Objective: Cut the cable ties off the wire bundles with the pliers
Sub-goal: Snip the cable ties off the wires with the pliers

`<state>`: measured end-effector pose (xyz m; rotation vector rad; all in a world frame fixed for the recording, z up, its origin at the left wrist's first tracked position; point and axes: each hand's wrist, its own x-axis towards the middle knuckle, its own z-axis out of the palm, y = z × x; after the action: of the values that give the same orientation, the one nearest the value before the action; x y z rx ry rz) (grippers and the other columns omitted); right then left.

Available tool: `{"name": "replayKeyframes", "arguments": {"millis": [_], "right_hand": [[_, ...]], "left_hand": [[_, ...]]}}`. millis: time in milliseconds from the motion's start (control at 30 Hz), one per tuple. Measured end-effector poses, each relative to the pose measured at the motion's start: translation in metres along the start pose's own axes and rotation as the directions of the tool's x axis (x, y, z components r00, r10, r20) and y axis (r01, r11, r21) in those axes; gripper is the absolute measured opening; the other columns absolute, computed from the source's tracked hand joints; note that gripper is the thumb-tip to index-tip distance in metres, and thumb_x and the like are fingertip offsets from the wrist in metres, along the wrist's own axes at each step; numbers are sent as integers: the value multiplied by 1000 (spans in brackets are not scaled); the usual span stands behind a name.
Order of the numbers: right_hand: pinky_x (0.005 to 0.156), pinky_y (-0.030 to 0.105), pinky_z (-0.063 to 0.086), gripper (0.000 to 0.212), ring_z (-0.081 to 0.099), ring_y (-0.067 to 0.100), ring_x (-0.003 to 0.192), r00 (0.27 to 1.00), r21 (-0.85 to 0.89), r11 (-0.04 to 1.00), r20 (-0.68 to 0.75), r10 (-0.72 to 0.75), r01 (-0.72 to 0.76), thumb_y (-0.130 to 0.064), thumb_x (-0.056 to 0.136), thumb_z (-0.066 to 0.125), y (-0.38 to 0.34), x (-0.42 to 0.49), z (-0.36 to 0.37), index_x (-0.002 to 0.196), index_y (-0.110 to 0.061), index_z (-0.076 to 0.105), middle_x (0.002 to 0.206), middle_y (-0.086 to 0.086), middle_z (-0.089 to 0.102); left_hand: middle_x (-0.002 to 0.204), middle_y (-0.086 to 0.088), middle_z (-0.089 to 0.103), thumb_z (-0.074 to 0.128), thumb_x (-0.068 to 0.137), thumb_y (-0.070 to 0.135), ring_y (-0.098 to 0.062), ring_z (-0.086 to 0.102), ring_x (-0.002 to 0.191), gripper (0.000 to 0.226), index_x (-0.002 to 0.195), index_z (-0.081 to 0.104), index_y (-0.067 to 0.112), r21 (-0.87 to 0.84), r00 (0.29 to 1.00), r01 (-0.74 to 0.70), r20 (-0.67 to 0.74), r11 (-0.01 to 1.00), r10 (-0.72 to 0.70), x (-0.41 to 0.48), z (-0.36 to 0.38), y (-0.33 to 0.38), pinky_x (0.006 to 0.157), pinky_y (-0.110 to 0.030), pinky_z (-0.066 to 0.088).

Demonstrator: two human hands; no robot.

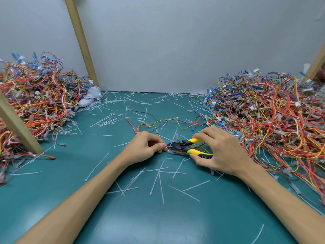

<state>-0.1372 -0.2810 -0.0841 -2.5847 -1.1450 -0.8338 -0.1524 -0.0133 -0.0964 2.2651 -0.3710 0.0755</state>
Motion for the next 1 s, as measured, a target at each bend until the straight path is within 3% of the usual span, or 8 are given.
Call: {"name": "replayKeyframes", "arguments": {"millis": [167, 367, 533, 1000], "right_hand": [[63, 28, 47, 37, 56, 18, 72, 1000, 17, 999, -1, 28, -28, -51, 75, 72, -3, 0, 1, 89, -16, 68, 78, -6, 58], [68, 32, 50, 39, 57, 18, 76, 1000, 24, 1000, 19, 18, -18, -53, 79, 66, -3, -1, 1, 94, -17, 68, 82, -5, 61], [57, 31, 49, 39, 58, 17, 71, 999, 22, 999, -7, 37, -36, -54, 77, 65, -6, -1, 0, 86, -17, 70, 75, -6, 59], [67, 31, 50, 43, 58, 19, 75, 1000, -3, 1000, -8, 9, -9, -56, 81, 60, -4, -1, 2, 94, -17, 70, 81, -4, 61]], "left_hand": [[61, 9, 64, 62, 93, 16, -2, 47, 54, 20, 79, 75, 20, 1, 1000, -1, 2, 1000, 1, 0, 0, 0, 55, -16, 35], [62, 9, 64, 61, 93, 15, -1, 48, 52, 20, 77, 73, 21, 22, 1000, -2, 2, 1000, 2, -1, 0, 2, 53, -12, 33], [61, 10, 63, 61, 93, 15, 0, 48, 52, 18, 83, 75, 14, 25, 1000, 2, 3, 1000, -2, -1, 0, 3, 53, -11, 32], [61, 11, 63, 60, 93, 13, 1, 49, 53, 27, 71, 67, 27, 34, 1000, 0, 3, 999, 0, -2, -1, 7, 55, -11, 34]]}}
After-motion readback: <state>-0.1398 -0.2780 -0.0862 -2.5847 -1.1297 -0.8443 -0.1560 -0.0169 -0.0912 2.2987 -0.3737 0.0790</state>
